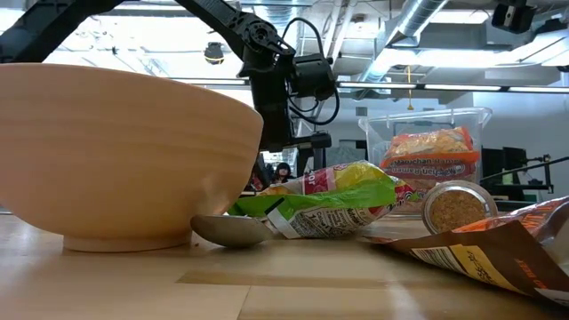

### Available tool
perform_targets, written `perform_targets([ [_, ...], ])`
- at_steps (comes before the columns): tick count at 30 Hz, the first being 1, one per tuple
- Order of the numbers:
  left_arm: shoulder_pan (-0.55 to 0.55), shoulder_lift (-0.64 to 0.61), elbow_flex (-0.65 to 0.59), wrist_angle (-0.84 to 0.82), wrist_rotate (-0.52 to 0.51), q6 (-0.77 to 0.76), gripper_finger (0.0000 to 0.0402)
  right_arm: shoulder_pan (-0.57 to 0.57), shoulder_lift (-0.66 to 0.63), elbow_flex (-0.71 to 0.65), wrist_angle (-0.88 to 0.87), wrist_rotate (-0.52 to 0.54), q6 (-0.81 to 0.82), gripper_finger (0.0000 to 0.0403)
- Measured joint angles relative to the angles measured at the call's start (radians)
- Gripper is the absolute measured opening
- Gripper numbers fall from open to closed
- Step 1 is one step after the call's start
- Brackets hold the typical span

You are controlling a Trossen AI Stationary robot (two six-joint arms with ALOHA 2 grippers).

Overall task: Pick & Place Food Item
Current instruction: Put the white seasoning bottle into the orange bin

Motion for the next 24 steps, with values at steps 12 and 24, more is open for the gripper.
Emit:
perform_targets([
  [12,-0.052,-0.002,0.002,-0.009,0.031,0.065,0.0195,0.001,0.000,0.000,0.004,-0.003,-0.001,0.0163],
  [24,-0.203,-0.014,0.004,-0.122,0.170,0.162,0.0211,0.001,0.000,0.000,0.004,-0.012,-0.001,0.0163],
])
